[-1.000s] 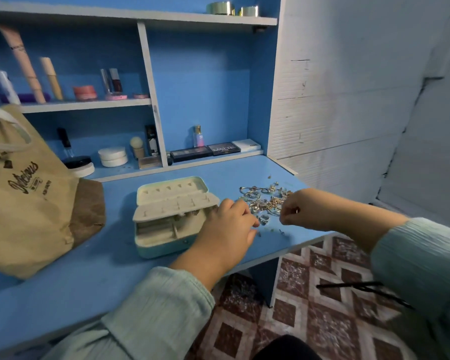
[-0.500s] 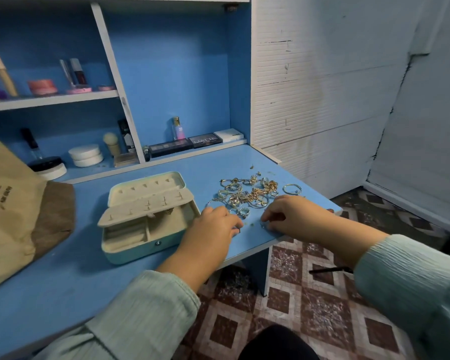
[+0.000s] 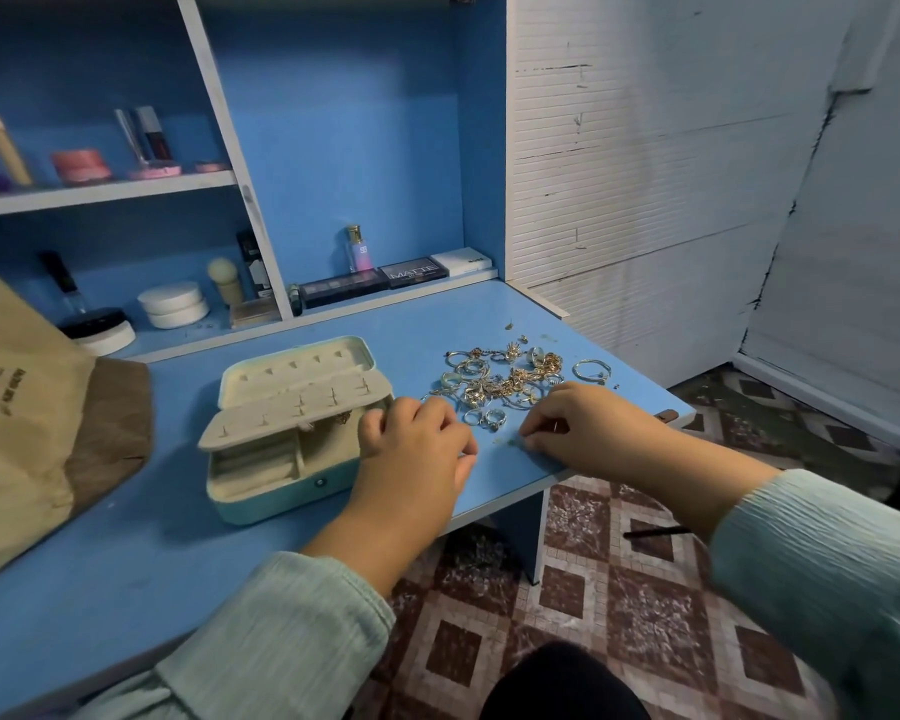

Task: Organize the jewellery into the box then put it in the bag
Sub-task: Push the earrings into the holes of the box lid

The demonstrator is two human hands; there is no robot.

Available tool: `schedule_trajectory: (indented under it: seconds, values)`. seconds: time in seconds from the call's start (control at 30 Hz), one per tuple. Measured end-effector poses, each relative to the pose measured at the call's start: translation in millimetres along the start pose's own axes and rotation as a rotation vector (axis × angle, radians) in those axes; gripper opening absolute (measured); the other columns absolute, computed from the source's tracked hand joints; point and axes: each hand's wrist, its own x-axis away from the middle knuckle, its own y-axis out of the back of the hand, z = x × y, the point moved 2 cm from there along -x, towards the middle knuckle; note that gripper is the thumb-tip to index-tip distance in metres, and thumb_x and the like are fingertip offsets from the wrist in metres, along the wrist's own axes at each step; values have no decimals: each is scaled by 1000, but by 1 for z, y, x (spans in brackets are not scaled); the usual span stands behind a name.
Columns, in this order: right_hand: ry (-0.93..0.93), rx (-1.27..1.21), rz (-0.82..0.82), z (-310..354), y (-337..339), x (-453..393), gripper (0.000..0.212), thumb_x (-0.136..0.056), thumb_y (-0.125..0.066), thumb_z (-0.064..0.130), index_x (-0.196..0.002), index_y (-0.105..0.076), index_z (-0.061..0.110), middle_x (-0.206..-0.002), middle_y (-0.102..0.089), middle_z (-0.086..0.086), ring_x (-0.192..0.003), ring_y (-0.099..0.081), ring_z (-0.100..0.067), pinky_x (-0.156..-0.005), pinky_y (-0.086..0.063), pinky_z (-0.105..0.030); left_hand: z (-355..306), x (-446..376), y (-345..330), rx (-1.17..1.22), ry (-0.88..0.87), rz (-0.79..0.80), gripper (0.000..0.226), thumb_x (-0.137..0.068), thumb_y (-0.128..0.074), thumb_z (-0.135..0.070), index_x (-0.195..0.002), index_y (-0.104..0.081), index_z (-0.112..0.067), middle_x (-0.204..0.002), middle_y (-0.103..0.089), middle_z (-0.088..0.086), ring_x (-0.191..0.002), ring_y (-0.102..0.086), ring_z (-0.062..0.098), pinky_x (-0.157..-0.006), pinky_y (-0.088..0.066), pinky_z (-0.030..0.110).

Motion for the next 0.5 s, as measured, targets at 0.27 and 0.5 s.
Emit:
schedule_trajectory:
  seconds: [0.27, 0.5]
  values:
    - [31, 25, -61, 16, -8, -14, 16, -88, -60, 31, -98, -69, 23, -98, -48, 4, -95, -47, -13, -82, -43, -29, 9, 8, 1, -6, -20, -144, 20, -60, -83, -30, -64, -64, -33, -74, -59, -14, -81, -42, 13, -73, -20, 32]
    - [7, 129, -24, 23, -14, -20, 15, -88, -57, 25, -97, -68, 24, -103, -47, 3, -112, -38, -20, -85, -39, -28, 18, 14, 9, 30, -31, -218, 22, -78, -44, -39, -70, -64, -33, -70, -61, -18, -75, -52, 9, -73, -23, 30]
